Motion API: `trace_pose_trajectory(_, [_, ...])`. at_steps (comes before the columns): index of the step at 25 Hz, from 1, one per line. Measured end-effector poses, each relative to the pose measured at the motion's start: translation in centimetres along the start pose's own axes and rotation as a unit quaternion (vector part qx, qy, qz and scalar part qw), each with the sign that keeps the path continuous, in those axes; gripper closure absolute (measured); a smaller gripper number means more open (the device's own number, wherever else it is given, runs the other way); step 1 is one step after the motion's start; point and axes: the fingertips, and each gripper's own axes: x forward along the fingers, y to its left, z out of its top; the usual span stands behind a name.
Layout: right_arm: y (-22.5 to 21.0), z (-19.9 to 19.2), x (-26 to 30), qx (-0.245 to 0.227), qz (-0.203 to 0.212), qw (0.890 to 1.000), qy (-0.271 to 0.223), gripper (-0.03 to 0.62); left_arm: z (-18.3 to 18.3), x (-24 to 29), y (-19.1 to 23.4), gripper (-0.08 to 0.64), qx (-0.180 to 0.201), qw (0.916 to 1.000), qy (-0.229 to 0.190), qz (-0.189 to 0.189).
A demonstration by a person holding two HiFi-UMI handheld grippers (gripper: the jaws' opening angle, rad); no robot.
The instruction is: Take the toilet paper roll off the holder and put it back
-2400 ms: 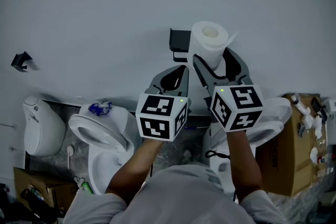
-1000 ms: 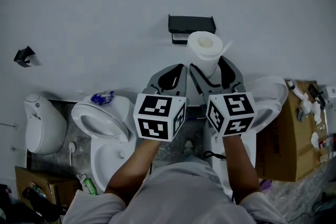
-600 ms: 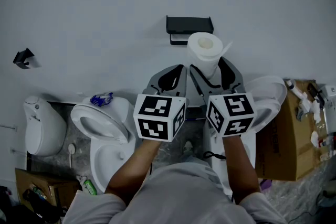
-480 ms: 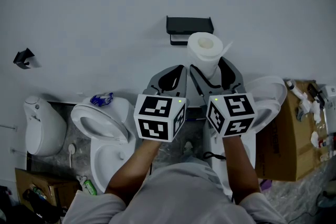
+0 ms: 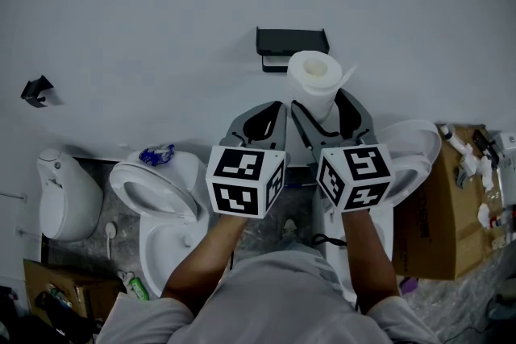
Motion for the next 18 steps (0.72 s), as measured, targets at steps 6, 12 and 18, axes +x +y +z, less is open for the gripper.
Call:
trace_pose_trajectory(6, [-0.3,0.0,0.3,0.002,0.0,1.0,0.0,0.255,0.0,0.5,0.2,0.555,-0.002,1.0,0.001,0.001])
trace_pose_trajectory(12, [-0.7,0.7,1.0,0.003,0.003,1.0,-0.006,0.255,0.0,1.2,0.7,0.557,-0.003,1.0,0.003,0.004])
trace_pose_trajectory(18, [-1.4,1.4,2.1,0.002,0.007,1.0,-0.009,0.255,0.2,2.2,1.5,0.557,-0.005,1.0,0.003,0.007])
